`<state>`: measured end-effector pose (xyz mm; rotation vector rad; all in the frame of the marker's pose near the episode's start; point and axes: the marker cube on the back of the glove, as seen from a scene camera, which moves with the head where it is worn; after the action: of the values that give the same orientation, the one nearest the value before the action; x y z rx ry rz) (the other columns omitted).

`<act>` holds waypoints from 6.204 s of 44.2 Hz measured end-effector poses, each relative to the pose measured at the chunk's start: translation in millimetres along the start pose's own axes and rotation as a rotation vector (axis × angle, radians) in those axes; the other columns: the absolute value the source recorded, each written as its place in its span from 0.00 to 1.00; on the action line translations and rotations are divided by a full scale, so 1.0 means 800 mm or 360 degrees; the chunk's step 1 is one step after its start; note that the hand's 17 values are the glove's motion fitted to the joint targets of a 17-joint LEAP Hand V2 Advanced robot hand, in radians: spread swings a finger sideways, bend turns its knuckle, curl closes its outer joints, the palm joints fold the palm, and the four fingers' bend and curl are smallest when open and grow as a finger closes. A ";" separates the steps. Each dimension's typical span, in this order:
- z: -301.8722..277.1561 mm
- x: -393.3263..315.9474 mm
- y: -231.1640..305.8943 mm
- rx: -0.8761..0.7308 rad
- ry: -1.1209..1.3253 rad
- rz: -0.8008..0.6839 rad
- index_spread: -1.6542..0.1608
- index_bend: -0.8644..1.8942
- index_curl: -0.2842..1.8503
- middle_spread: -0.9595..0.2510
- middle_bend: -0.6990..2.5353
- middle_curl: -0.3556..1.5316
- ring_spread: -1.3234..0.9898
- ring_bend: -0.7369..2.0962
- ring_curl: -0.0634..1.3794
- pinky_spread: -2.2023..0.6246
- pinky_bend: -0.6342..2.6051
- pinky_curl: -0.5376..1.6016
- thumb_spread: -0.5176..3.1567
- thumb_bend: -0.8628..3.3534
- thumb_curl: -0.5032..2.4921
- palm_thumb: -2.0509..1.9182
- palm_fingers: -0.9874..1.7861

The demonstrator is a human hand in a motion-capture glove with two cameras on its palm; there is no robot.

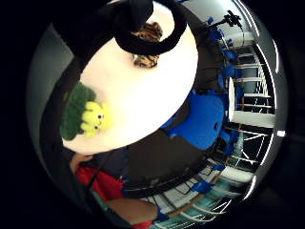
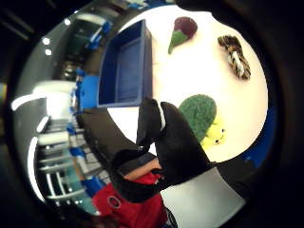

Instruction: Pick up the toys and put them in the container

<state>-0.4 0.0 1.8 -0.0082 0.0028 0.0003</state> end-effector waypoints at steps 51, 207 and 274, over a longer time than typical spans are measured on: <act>0.193 -0.044 0.043 -0.0456 0.0115 -0.0189 0.72 0.34 0.18 0.78 0.26 0.27 0.59 0.44 0.22 0.80 0.60 0.43 0.44 0.20 0.24 0.52 0.32; 0.170 0.155 -0.217 -0.0031 -0.0044 0.0565 0.69 0.42 0.25 0.69 0.29 0.30 0.49 0.54 0.34 0.71 0.54 0.41 0.51 0.23 0.29 0.58 0.49; -0.043 -0.217 -0.236 0.0134 -0.0297 -0.0300 0.73 0.34 0.24 0.71 0.25 0.36 0.54 0.38 0.25 0.77 0.59 0.46 0.43 0.18 0.33 0.51 0.23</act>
<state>-174.1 -189.2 -30.2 0.0759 -0.1845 -0.1875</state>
